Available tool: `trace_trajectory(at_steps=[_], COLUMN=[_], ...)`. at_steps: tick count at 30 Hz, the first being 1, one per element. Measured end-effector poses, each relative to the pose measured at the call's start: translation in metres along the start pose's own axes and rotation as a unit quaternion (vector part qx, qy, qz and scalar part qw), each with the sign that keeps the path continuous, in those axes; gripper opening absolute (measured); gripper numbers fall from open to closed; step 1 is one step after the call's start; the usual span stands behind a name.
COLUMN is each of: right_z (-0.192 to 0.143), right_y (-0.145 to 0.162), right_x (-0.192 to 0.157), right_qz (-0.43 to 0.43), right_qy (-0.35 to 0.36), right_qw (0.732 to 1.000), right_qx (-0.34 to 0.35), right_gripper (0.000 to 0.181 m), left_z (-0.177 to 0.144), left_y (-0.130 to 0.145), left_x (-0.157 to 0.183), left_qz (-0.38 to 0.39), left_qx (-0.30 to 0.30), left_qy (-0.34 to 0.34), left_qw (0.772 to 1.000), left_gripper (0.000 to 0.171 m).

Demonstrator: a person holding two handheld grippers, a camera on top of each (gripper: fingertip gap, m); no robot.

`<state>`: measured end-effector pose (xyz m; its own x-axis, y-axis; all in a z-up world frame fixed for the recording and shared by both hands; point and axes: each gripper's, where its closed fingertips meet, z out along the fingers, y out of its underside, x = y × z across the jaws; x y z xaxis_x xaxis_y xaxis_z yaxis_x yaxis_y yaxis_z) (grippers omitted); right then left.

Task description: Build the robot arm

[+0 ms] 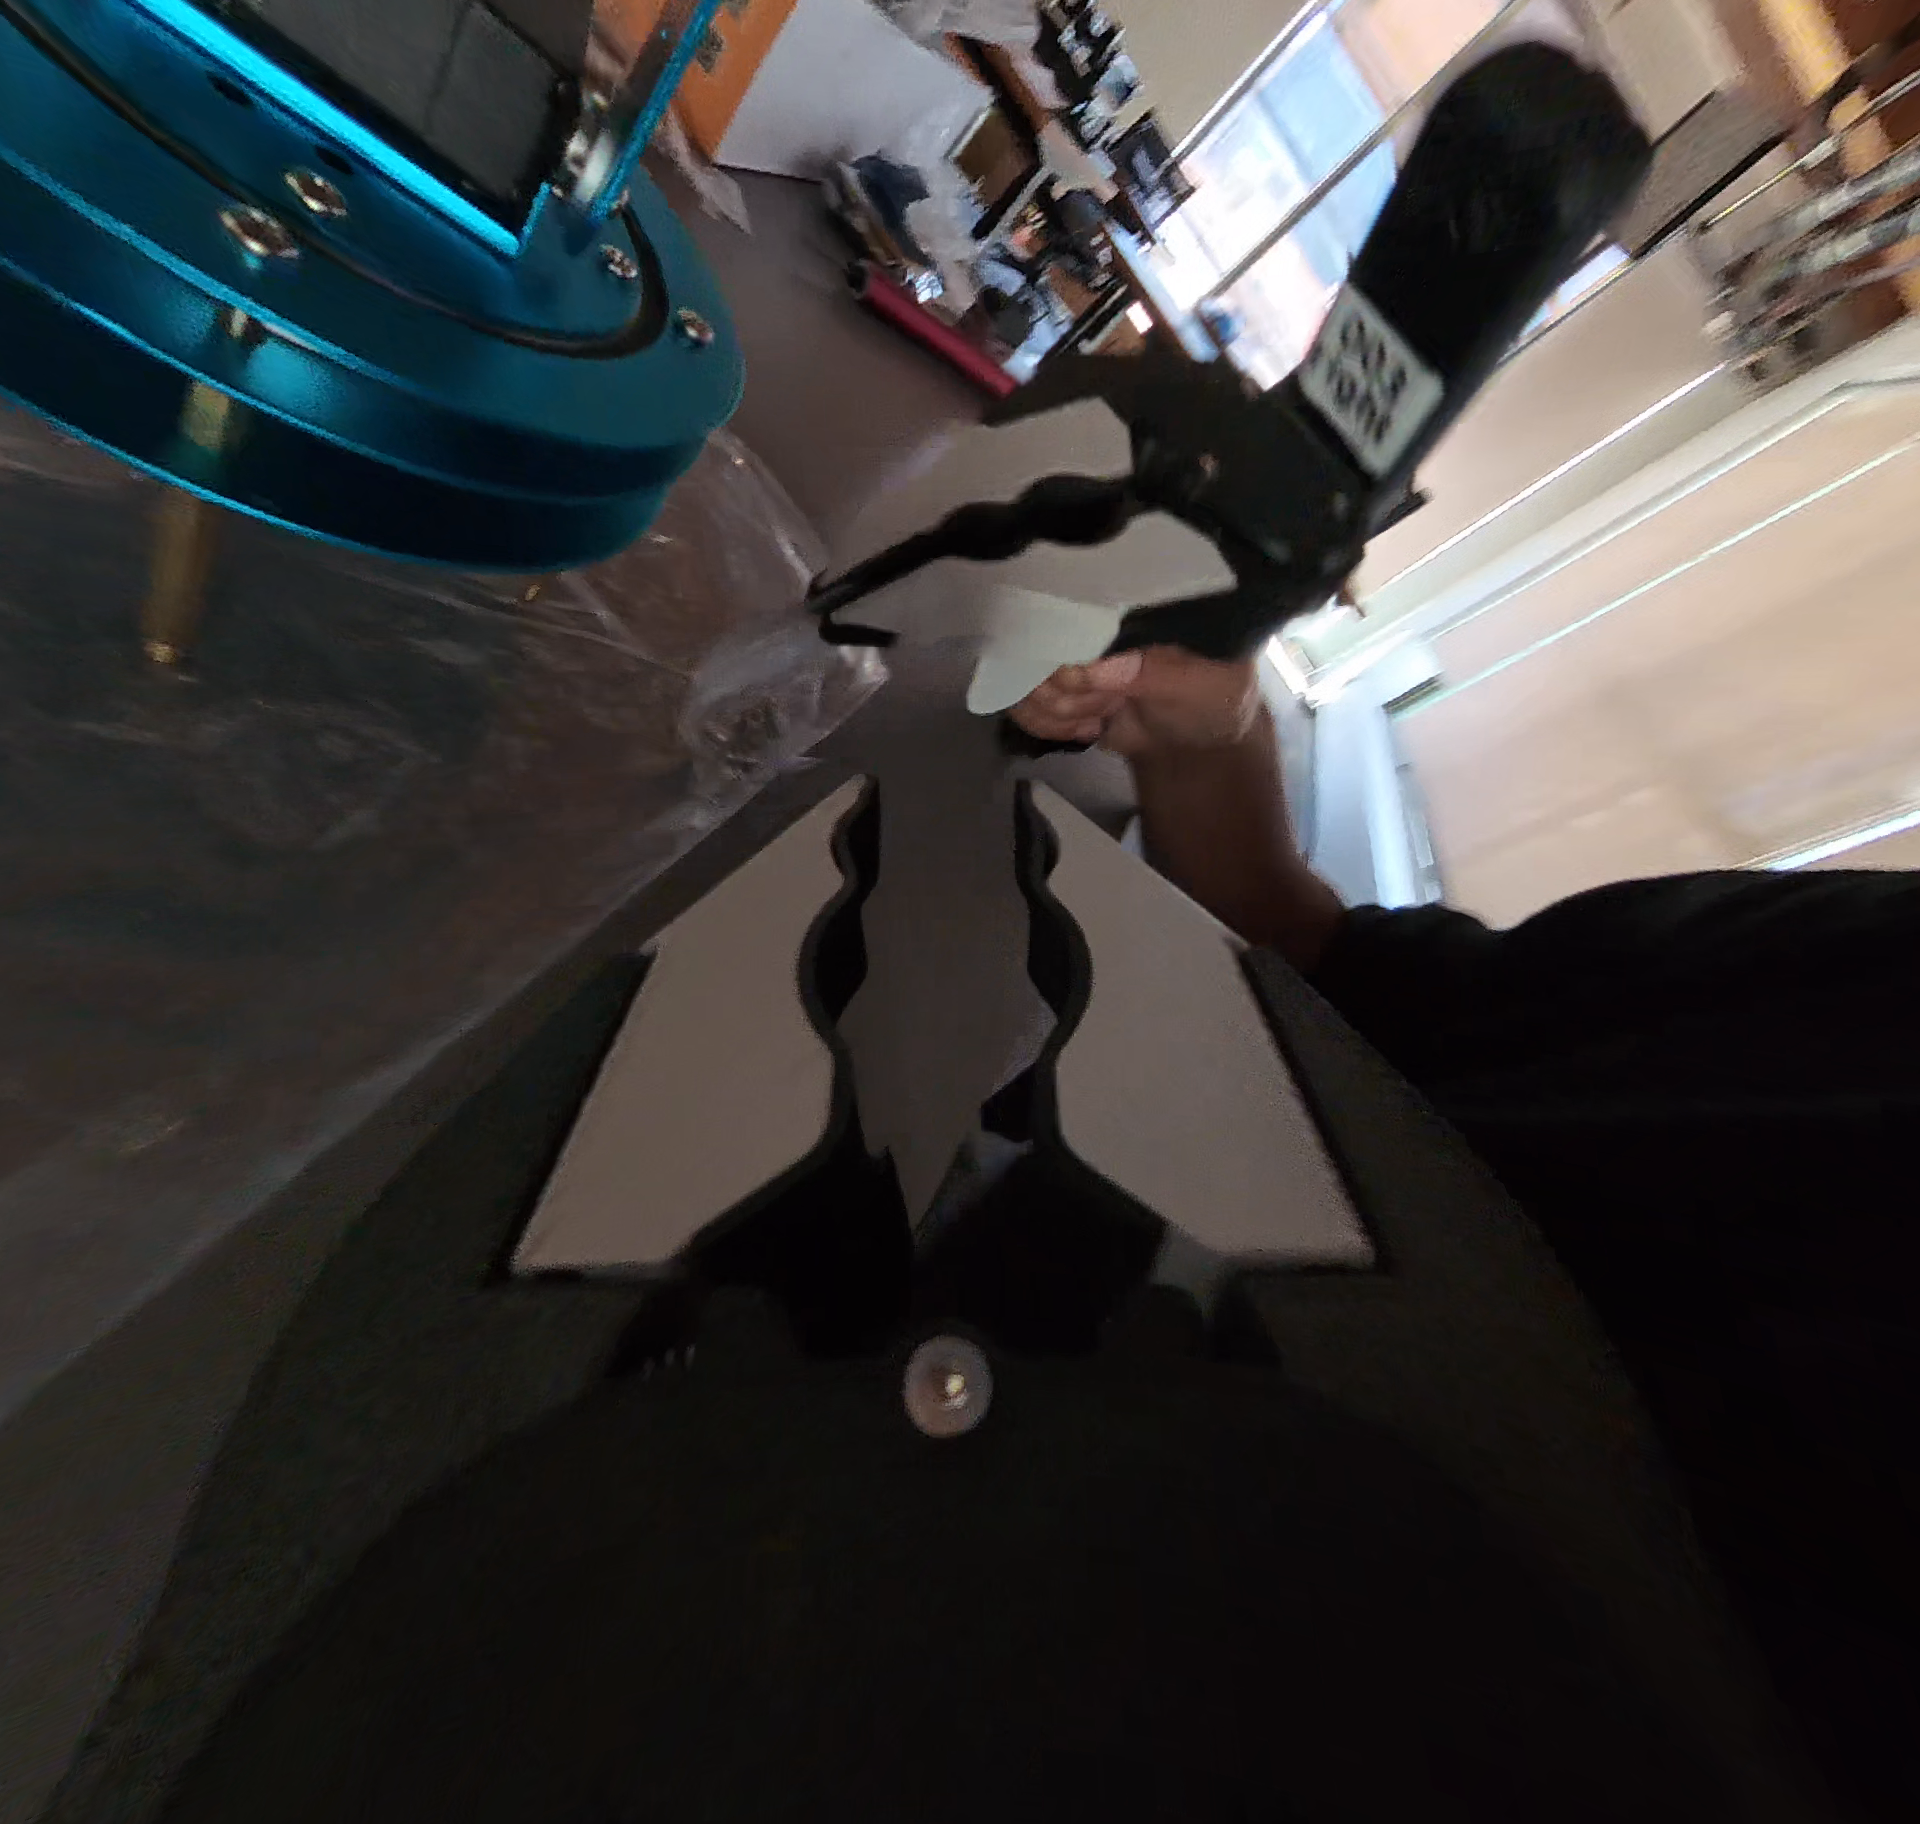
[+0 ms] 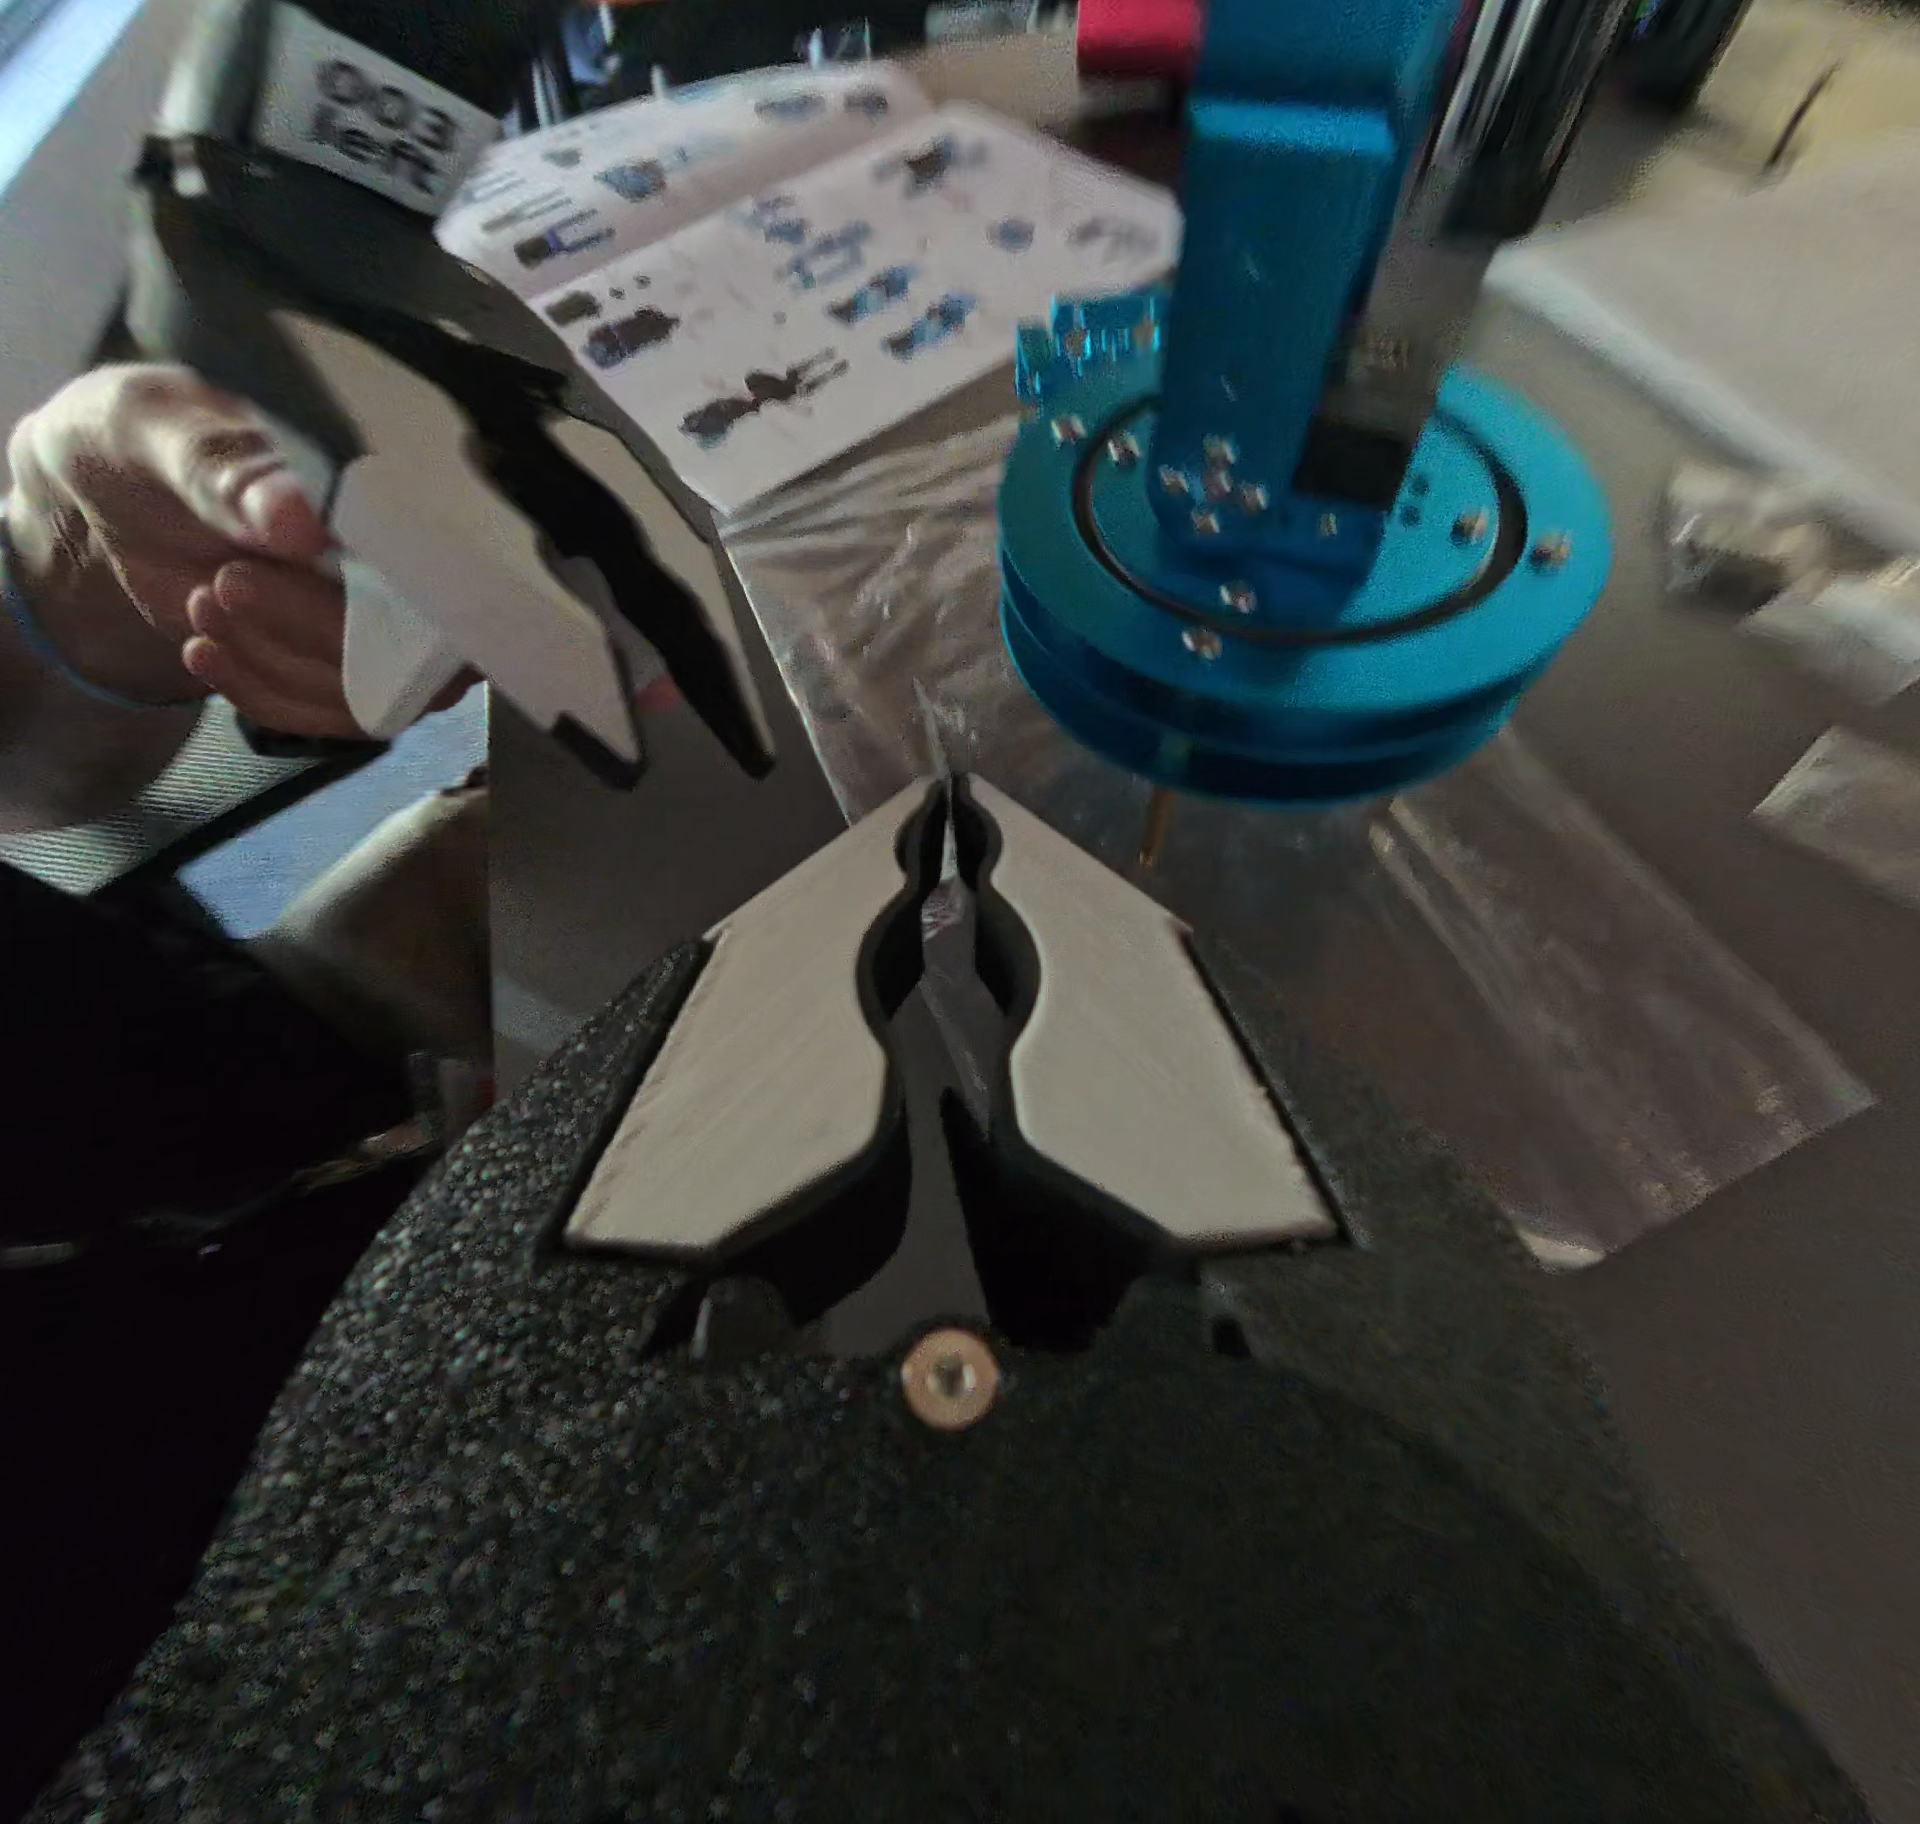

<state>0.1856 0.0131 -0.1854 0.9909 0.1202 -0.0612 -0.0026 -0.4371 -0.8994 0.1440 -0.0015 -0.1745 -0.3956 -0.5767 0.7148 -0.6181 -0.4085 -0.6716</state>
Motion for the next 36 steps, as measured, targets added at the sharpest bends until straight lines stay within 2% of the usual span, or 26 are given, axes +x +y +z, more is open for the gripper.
trace_trajectory(at_steps=[2, 5, 8, 10, 16, 18, 21, 24, 28, 36], right_z=[-0.003, -0.007, -0.006, -0.006, -0.005, -0.003, -0.004, -0.009, -0.016, -0.025], right_y=[-0.003, -0.004, 0.004, 0.005, 0.011, 0.014, 0.015, 0.014, 0.002, -0.013], right_x=[-0.015, -0.026, -0.036, -0.037, -0.044, -0.045, -0.046, -0.045, -0.057, -0.066], right_qz=[-0.087, -0.177, -0.185, -0.176, -0.2, -0.193, -0.163, -0.082, 0.026, 0.09], right_qy=[0.032, 0.105, 0.114, 0.116, 0.116, 0.108, 0.09, 0.054, -0.036, -0.11], right_qw=[0.996, 0.978, 0.976, 0.977, 0.973, 0.975, 0.982, 0.995, 0.998, 0.987], right_qx=[0.017, 0.042, 0.03, 0.028, 0.009, 0.002, 0.005, 0.001, 0.034, 0.081], right_gripper=[0.0, 0.0, 0.0, 0.0, 0.0, 0.0, 0.004, 0.029, 0.034, 0.031], left_z=[-0.002, -0.004, 0.0, 0.004, 0.007, 0.009, 0.008, 0.008, 0.006, 0.003], left_y=[-0.007, -0.01, -0.004, 0.0, 0.003, 0.005, 0.005, 0.004, -0.001, -0.008], left_x=[0.004, -0.008, -0.014, -0.013, -0.012, -0.012, -0.01, 0.001, 0.011, 0.03], left_qz=[-0.029, -0.068, -0.09, -0.089, -0.084, -0.077, -0.059, -0.05, -0.043, -0.049], left_qx=[0.022, 0.036, 0.024, 0.013, 0.004, 0.0, 0.001, 0.002, 0.018, 0.041], left_qy=[0.03, 0.025, 0.021, 0.019, 0.008, 0.003, 0.002, 0.027, 0.053, 0.116], left_qw=[0.999, 0.997, 0.995, 0.996, 0.996, 0.997, 0.998, 0.998, 0.998, 0.991], left_gripper=[0.028, 0.028, 0.025, 0.012, 0.007, 0.0, 0.0, 0.0, 0.0, 0.003])
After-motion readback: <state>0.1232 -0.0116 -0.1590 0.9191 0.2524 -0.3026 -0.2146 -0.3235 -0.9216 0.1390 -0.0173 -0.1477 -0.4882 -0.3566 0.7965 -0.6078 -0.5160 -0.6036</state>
